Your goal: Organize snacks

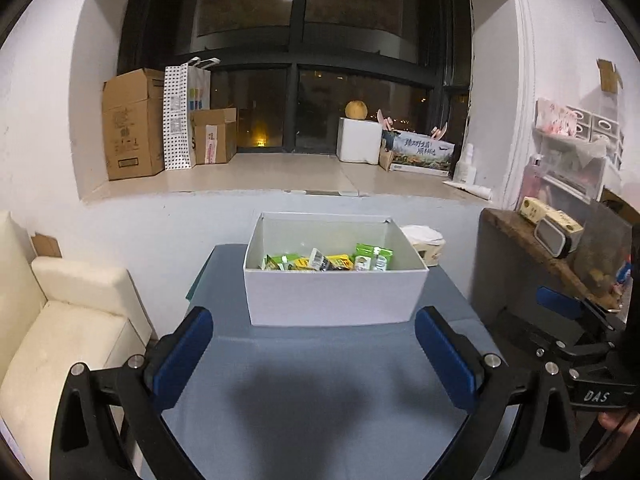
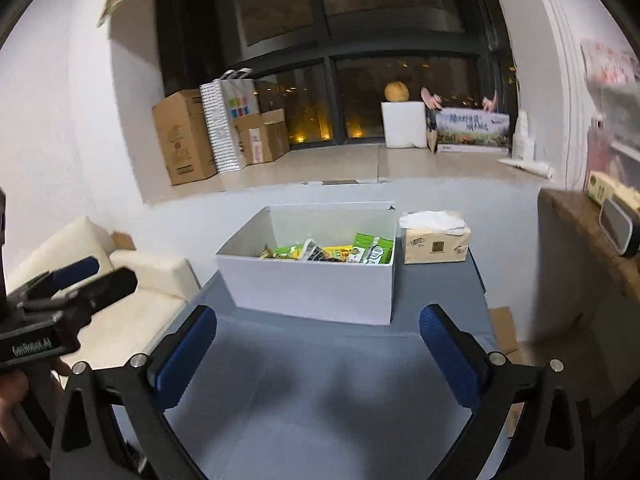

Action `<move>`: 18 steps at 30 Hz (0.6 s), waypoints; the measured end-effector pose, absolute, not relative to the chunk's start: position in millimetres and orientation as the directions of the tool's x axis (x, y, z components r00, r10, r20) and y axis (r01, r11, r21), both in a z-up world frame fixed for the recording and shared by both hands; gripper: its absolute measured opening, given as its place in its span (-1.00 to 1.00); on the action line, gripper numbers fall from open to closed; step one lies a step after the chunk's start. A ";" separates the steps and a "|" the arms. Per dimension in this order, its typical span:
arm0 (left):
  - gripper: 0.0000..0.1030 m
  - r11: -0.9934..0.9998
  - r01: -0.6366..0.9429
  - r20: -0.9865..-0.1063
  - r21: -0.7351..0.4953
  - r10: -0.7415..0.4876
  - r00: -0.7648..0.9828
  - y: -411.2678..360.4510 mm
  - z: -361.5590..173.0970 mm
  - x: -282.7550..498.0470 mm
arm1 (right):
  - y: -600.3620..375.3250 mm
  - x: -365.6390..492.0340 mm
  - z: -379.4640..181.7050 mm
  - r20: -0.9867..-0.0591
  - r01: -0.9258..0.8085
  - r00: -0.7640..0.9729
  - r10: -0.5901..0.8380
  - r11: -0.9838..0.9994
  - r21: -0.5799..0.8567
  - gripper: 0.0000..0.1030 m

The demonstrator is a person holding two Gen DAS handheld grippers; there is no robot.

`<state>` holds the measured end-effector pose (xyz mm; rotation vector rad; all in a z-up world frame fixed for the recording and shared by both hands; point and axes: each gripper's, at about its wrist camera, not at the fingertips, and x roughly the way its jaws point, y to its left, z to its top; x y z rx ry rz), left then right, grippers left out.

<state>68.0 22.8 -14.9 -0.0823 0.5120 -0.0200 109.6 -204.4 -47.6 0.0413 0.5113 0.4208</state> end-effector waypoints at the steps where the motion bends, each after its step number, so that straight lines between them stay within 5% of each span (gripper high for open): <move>1: 1.00 0.996 -0.005 -0.488 -0.087 -0.038 0.872 22.4 -14.5 58.9 | -208.2 99.0 -46.1 -0.454 -0.375 0.794 0.405 0.913 0.158 1.00; 18: 1.00 0.985 -0.076 -0.485 -0.153 -0.008 0.875 32.5 -14.6 11.9 | -221.1 48.6 -45.2 -0.426 -0.337 0.828 0.365 0.931 0.143 1.00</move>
